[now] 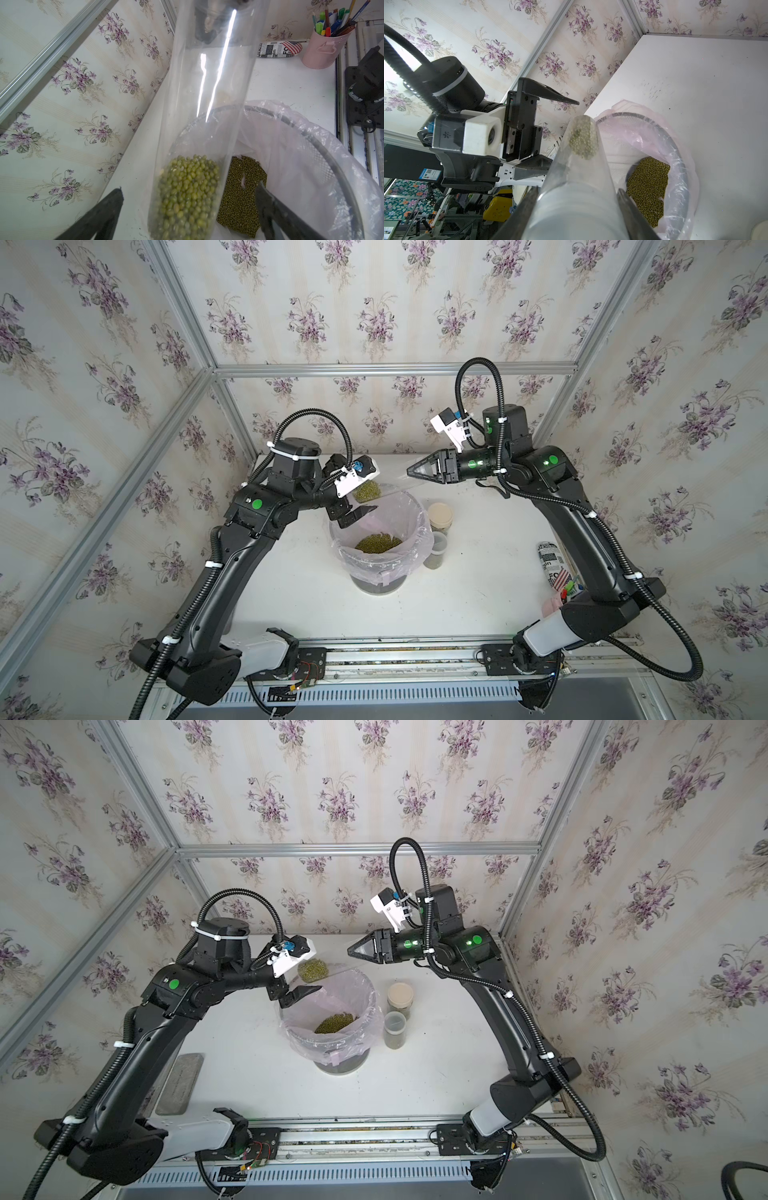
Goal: Empty moldy mung beans from jars
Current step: Pick up the jar from the center of the board.
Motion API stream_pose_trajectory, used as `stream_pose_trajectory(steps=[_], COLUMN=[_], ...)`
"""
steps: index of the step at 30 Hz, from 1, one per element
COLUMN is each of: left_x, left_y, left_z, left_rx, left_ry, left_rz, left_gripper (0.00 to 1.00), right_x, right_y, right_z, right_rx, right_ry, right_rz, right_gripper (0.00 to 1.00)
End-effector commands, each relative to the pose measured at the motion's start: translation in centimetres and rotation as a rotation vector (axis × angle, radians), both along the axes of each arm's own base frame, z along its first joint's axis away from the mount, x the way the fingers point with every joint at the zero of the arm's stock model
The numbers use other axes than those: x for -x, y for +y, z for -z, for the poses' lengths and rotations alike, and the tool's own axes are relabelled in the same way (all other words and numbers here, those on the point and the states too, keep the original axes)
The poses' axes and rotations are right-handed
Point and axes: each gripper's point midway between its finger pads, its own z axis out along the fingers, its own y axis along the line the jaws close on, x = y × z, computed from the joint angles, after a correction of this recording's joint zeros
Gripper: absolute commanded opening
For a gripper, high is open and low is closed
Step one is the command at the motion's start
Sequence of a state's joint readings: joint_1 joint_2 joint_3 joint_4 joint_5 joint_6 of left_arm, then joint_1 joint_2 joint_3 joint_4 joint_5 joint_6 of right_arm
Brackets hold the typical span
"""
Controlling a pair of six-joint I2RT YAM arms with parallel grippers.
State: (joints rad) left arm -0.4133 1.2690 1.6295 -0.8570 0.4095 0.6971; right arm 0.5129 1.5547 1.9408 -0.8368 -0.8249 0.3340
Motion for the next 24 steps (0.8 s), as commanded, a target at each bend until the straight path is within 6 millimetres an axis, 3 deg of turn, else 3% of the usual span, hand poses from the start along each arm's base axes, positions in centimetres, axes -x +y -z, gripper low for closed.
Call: stream_pose_trajectory(steps=[1,15,24], left_x=[0.2,-0.1,-0.3], left_y=[-0.1,-0.4,-0.3], left_z=[0.7,0.4,3.1], left_rx=[-0.020,-0.016,-0.086], left_ry=[0.013,-0.006,0.007], left_rz=[0.020,-0.052,-0.065], left_gripper=[0.99,0.99,1.00], right_x=[0.5,-0.4,-0.6], right_y=[0.5,0.3,0.1], right_z=[-1.1,-0.1,0.4], right_rx=[-0.037,0.006,0.026], right_ry=[-0.047,-0.058,-0.055], right_rz=[-0.047,-0.009,0.009], right_gripper=[0.37,0.37,0.37])
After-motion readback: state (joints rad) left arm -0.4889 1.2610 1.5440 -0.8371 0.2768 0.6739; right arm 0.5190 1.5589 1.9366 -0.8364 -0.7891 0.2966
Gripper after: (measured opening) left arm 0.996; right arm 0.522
